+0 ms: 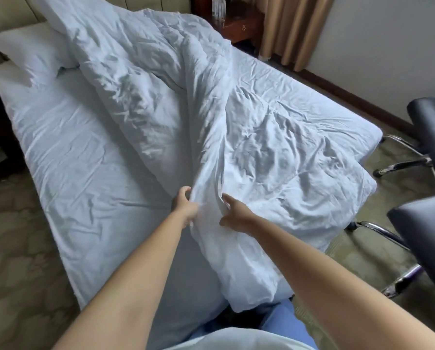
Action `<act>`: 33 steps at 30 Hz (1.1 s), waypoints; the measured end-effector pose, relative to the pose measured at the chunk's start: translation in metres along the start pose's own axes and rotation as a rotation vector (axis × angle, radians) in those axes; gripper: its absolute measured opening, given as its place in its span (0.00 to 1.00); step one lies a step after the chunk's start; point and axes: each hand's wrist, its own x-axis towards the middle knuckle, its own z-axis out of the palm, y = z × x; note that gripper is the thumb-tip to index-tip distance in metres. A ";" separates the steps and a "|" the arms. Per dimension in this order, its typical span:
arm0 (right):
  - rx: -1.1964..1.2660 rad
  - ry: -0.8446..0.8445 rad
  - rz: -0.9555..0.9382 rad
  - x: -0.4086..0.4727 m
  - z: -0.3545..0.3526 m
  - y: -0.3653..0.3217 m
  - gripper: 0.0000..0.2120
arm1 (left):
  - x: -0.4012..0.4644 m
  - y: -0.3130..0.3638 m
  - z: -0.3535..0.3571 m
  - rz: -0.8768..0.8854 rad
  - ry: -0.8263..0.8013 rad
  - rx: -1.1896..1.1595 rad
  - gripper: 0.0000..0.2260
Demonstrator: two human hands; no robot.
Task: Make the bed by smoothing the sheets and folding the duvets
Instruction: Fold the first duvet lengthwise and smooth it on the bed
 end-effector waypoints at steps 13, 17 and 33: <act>-0.200 -0.341 0.087 -0.024 0.043 0.037 0.19 | -0.017 -0.007 0.029 -0.170 -0.259 0.290 0.47; -0.286 -0.239 0.048 -0.034 0.057 0.060 0.37 | -0.028 -0.015 0.041 -0.161 -0.265 0.247 0.44; -0.308 0.636 -0.153 -0.131 -0.045 0.109 0.19 | -0.157 0.085 0.110 -0.009 -0.206 -0.343 0.37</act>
